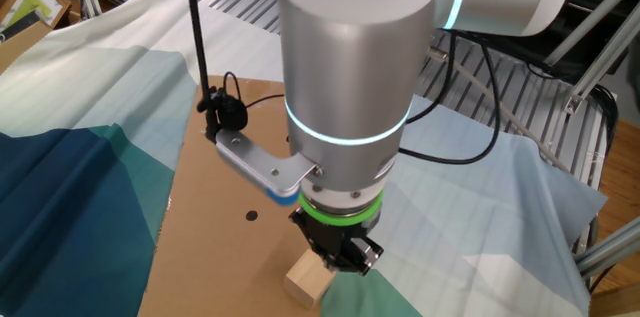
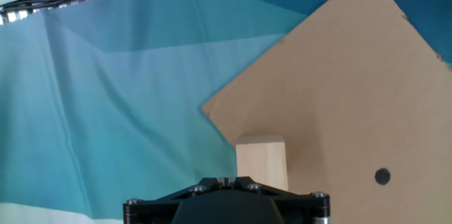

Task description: Grab the block and place it at the designated location

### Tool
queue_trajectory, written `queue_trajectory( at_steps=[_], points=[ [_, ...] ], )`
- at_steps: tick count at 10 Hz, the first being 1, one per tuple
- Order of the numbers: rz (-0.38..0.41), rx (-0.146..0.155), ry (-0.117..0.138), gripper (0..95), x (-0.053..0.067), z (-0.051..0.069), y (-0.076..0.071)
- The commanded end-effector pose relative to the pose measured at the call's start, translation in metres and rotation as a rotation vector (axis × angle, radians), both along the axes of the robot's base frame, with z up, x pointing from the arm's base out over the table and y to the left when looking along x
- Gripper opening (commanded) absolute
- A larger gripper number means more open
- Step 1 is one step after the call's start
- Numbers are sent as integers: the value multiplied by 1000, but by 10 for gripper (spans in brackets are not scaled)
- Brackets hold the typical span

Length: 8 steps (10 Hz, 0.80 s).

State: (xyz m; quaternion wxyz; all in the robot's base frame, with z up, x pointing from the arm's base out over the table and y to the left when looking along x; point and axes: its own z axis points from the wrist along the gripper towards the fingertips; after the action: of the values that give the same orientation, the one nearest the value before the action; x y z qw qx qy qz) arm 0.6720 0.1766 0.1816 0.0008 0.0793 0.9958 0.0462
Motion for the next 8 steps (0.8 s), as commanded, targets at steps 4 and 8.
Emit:
queue_trajectory(
  at_steps=[4, 8],
  points=[
    [24, -6, 19, 0, 36, 4, -4],
    [64, -6, 16, 0, 31, -3, -16]
  ],
)
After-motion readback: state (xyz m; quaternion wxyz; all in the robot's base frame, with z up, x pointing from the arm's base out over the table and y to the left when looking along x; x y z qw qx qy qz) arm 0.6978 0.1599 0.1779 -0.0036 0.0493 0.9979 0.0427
